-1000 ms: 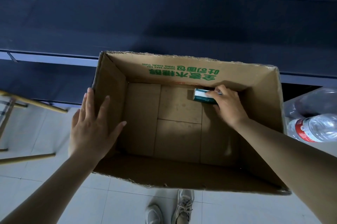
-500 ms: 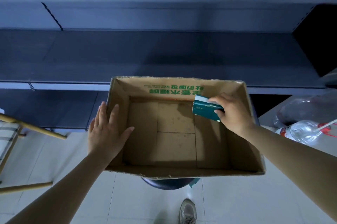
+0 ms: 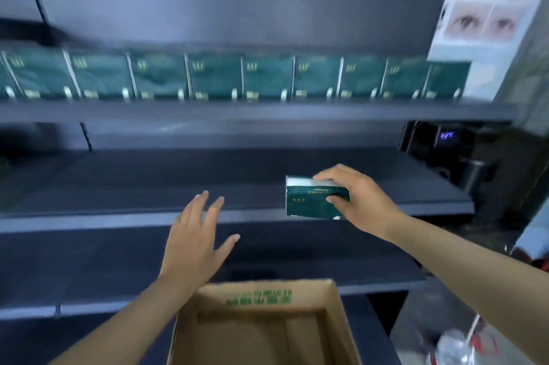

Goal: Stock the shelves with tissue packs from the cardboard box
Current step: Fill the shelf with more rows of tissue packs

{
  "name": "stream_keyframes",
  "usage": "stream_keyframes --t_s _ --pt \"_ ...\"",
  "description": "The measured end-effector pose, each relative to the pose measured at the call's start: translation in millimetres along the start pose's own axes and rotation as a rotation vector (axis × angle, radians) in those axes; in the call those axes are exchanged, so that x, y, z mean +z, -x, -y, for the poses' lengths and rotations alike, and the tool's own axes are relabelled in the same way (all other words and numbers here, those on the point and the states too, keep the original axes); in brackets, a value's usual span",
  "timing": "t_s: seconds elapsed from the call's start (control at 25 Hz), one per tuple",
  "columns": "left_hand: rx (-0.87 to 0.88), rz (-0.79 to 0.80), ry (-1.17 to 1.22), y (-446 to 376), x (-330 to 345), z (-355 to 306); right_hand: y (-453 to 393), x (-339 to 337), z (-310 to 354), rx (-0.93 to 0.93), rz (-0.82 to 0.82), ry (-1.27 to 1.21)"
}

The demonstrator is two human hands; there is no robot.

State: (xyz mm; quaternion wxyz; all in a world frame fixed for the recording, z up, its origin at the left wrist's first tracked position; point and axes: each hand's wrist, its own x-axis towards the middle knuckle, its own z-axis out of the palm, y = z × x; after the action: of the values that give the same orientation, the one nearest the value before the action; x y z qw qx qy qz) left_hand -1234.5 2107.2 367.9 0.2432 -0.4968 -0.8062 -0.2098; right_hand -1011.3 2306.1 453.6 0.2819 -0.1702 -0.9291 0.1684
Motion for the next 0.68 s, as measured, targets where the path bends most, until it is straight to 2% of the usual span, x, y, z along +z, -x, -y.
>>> stream_keyframes --t_s 0.16,0.32,0.48,0.68 --pt "0.072 -0.165 0.002 -85.3 -65.7 -25.4 -44.6 -80.5 42.1 -0.004 -0.095 0.010" --pt "0.102 -0.200 0.018 -156.6 -92.2 -45.0 -91.3 -120.0 45.3 -0.003 -0.161 0.037" --pt "0.125 -0.144 0.009 -220.2 -76.3 -64.8 -142.3 -130.3 12.3 0.010 -0.205 0.102" --pt "0.011 -0.062 0.029 -262.9 -16.1 -79.3 -199.8 -102.3 -51.2 -0.040 -0.251 0.081"
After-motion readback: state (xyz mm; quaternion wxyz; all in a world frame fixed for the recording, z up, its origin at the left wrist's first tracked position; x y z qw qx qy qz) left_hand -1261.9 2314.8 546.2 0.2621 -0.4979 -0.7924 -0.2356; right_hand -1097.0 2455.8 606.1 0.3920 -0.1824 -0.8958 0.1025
